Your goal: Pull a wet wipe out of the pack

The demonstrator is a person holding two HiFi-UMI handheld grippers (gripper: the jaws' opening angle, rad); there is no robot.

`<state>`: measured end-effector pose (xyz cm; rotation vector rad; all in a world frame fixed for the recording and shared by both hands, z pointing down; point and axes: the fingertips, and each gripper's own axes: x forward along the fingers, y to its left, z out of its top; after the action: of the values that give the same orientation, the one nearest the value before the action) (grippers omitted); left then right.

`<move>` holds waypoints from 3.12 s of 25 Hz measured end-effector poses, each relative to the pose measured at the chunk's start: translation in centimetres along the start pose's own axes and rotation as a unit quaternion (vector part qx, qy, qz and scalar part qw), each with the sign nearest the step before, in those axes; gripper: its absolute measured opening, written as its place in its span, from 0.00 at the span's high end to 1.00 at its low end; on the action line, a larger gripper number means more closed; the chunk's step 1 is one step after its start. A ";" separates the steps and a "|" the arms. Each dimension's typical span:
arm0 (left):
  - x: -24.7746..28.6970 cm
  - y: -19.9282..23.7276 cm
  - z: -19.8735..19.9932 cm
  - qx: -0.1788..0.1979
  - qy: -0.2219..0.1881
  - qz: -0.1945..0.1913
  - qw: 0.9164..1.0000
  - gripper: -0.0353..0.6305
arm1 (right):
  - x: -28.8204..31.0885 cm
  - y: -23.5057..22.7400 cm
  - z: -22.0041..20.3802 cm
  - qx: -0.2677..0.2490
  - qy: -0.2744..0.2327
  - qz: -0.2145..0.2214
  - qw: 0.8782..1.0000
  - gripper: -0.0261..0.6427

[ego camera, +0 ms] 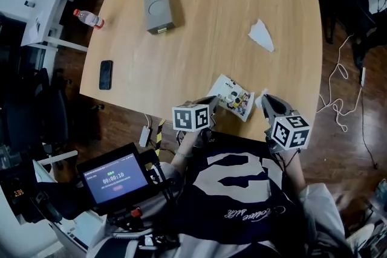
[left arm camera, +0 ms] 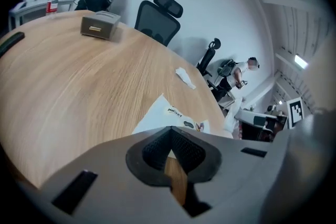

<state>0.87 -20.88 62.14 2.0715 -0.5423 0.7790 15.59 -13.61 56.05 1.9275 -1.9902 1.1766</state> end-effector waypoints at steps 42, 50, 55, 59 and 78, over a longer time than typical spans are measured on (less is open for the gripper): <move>-19.9 7.9 -12.4 0.009 -0.055 0.010 0.998 0.94 | -2.6 15.2 -13.5 0.045 -0.039 -0.019 0.998 0.95; -19.8 6.5 -14.6 0.039 -0.027 -0.053 0.997 0.94 | -7.2 17.4 -17.8 0.079 -0.068 -0.072 0.992 0.96; -19.2 4.0 -15.9 0.062 -0.011 -0.081 0.995 0.94 | -10.0 17.4 -18.9 0.093 -0.085 -0.091 0.988 0.96; -19.0 2.8 -16.3 0.076 -0.003 -0.098 0.992 0.94 | -10.9 17.3 -18.2 0.096 -0.098 -0.092 0.986 0.96; -19.0 -4.3 -19.7 0.160 -0.011 -0.116 0.980 0.94 | -14.4 18.0 -19.3 0.062 -0.087 -0.050 0.993 0.96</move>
<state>-16.55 -0.41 55.59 2.3893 -0.1864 0.7418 -5.98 7.18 53.11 2.2336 -1.9143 1.1712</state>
